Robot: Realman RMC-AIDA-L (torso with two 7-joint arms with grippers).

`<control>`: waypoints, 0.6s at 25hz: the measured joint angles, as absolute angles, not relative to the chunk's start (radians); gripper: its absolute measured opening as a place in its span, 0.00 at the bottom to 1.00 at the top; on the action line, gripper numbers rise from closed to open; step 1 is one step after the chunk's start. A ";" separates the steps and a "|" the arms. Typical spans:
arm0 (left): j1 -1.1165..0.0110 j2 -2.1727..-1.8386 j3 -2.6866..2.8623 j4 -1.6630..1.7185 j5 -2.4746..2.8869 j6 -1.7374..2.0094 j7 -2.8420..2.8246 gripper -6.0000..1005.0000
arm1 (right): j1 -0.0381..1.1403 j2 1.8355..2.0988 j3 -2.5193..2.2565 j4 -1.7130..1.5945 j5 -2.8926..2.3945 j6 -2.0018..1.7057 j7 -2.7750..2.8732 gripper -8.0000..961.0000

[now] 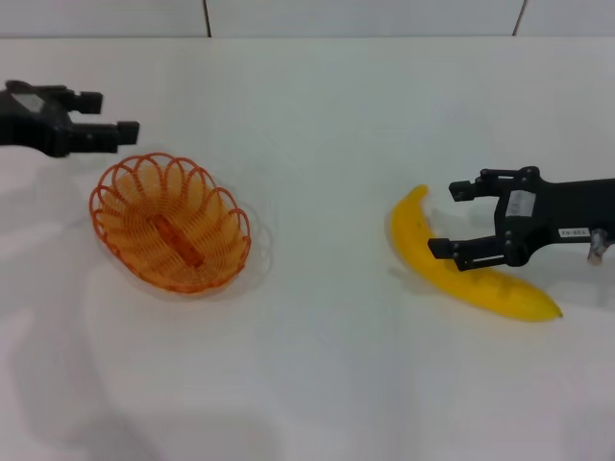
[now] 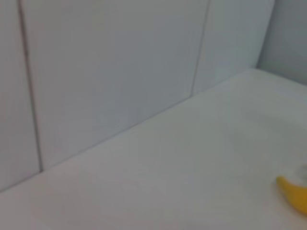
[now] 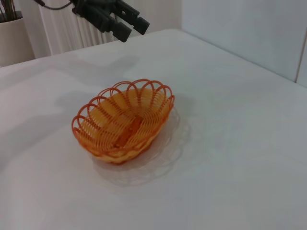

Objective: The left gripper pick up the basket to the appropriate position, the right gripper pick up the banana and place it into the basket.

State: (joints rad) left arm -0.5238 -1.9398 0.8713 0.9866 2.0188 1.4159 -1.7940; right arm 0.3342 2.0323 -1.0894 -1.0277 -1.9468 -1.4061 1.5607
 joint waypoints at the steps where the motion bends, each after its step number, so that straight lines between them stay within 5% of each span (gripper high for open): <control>1: -0.536 -1.928 0.871 0.985 2.037 1.418 -1.827 0.77 | 0.334 2.032 -1.088 -1.028 -1.947 -1.406 1.562 0.93; 15: -0.629 -1.838 0.860 0.834 2.153 1.427 -1.921 0.77 | 0.337 2.033 -1.087 -1.028 -1.951 -1.410 1.572 0.93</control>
State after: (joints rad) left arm -0.6292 -1.8382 0.8601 0.8342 2.1533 1.4268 -1.9215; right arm 0.3367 2.0327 -1.0866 -1.0278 -1.9506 -1.4105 1.5716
